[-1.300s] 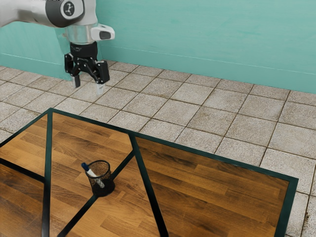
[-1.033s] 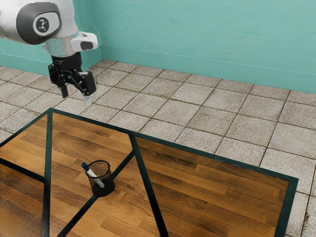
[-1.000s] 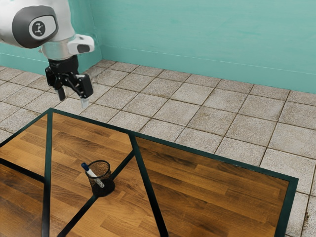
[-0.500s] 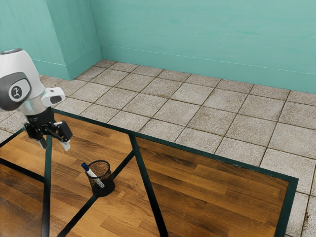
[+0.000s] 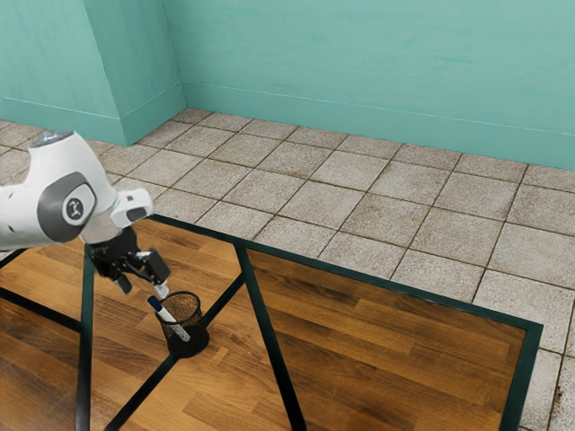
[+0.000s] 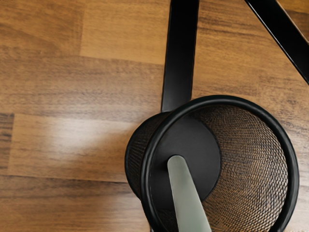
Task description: Take the marker out of the pen holder and place it to the left of the pen holder.
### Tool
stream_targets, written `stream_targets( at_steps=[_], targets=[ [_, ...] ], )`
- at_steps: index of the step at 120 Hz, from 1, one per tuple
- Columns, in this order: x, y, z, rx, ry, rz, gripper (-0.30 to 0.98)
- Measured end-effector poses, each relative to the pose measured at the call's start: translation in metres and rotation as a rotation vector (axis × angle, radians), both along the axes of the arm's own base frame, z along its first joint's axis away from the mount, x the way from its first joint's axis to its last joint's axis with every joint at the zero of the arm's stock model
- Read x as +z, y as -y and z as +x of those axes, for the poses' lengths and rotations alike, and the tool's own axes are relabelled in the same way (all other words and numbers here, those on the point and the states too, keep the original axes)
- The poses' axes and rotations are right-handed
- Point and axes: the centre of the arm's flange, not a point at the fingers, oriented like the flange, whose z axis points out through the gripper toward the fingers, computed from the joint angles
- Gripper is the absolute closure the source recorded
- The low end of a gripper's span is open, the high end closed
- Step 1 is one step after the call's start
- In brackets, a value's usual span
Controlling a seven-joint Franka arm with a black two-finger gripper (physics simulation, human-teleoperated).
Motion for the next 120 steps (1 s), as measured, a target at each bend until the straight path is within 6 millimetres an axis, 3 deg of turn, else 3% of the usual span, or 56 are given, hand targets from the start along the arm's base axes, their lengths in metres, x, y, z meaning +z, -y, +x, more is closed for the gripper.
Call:
stream_targets(
  at_steps=[25,61,88,120],
  targets=[
    [-0.015,0.009,-0.001,-0.054,0.007,0.012,0.00],
    [-0.017,0.019,0.005,-0.108,0.035,0.022,0.05],
    [-0.017,0.021,-0.002,-0.122,0.041,0.014,0.19],
    [-0.014,0.022,-0.005,-0.139,0.039,0.007,0.52]
  ],
)
